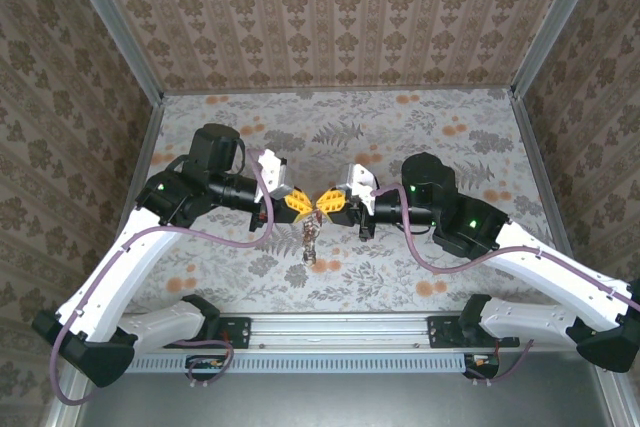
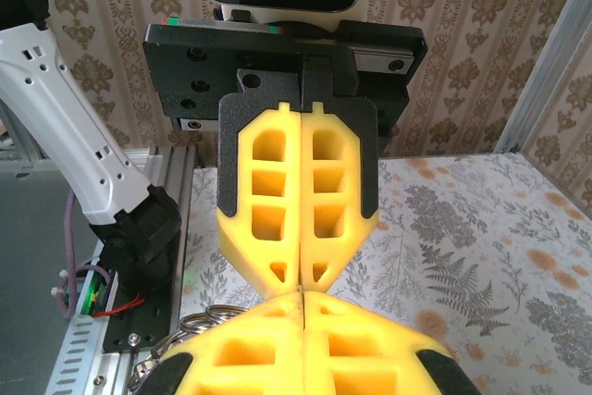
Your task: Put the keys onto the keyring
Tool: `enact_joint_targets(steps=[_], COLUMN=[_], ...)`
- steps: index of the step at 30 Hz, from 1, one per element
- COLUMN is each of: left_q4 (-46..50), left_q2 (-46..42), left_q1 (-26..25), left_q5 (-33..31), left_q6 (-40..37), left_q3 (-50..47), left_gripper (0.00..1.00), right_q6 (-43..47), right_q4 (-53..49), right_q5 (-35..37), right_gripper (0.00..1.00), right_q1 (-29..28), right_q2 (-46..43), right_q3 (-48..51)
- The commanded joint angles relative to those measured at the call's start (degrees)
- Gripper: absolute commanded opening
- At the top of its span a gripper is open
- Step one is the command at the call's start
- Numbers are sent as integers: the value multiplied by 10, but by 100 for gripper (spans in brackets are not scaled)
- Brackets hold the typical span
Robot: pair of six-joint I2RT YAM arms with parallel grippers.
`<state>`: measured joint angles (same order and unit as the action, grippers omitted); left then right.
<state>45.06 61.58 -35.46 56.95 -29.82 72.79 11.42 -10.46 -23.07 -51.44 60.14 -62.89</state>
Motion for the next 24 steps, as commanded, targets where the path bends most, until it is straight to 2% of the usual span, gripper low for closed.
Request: enact_joint_targets(steps=[1, 24], left_q4=[-15, -21], left_q2=[-19, -16], left_q1=[0, 6], left_q5=[34, 38], left_q6=[-9, -5], left_q3=[1, 0], left_gripper=[0, 0], right_q6=[-4, 46], right_q4=[-16, -48], right_q5=[6, 22], right_gripper=[0, 0], right_q1=[-4, -20], right_q2=[13, 12], right_q3=[-10, -5])
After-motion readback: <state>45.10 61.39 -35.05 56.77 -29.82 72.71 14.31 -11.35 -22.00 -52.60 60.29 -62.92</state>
